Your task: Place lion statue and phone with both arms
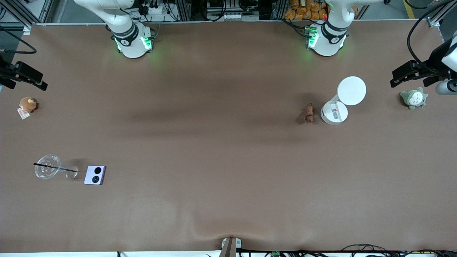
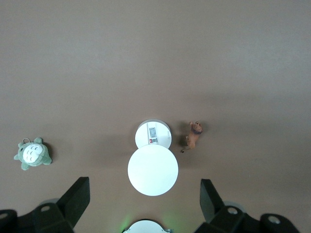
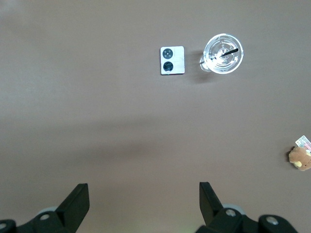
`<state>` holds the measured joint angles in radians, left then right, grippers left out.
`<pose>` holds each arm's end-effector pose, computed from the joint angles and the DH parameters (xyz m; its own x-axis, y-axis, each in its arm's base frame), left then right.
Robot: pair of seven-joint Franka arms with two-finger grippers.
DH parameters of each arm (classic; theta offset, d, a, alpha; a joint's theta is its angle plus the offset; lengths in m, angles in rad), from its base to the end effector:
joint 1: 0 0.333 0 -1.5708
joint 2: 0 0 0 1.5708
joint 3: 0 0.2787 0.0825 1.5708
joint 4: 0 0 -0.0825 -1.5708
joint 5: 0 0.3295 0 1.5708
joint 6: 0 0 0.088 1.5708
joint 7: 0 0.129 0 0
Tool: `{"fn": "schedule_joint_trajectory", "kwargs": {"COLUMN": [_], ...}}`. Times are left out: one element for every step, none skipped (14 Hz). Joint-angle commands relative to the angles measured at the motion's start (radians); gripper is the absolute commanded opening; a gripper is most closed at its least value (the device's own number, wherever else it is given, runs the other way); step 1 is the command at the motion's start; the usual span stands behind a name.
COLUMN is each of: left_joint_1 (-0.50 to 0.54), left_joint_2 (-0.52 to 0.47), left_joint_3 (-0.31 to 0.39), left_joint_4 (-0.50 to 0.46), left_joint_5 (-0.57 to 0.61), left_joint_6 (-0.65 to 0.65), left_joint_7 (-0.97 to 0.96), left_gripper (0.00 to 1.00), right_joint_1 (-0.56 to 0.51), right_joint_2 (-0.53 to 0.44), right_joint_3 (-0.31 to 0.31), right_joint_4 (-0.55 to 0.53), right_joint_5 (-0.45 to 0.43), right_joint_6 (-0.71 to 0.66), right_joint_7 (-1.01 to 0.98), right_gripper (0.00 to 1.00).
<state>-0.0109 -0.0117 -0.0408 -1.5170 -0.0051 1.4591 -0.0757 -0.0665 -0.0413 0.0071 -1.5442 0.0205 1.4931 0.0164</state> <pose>0.4839 -0.0259 0.5836 0.9986 0.0235 -0.0464 0.0236 -0.9997 0.0011 0.4801 -0.0257 0.5897 0.9972 -0.0741 -0.0101 -0.0743 -0.9970 -0.0200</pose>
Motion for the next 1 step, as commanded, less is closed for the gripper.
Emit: {"fn": "schedule_joint_trajectory", "kwargs": {"left_joint_1": [0.008], "left_joint_2": [-0.004], "left_joint_3": [-0.01], "left_joint_4": [0.008], "left_joint_5": [0.019], "left_joint_6": [0.001], "left_joint_7": [0.013], "left_gripper": [1.0], "right_joint_1": [-0.004], "right_joint_2": [-0.006], "right_joint_3": [0.004], "right_joint_4": [-0.011], "right_joint_5": [-0.001], "right_joint_6": [0.015], "right_joint_7": [0.008], "right_gripper": [1.0]}}
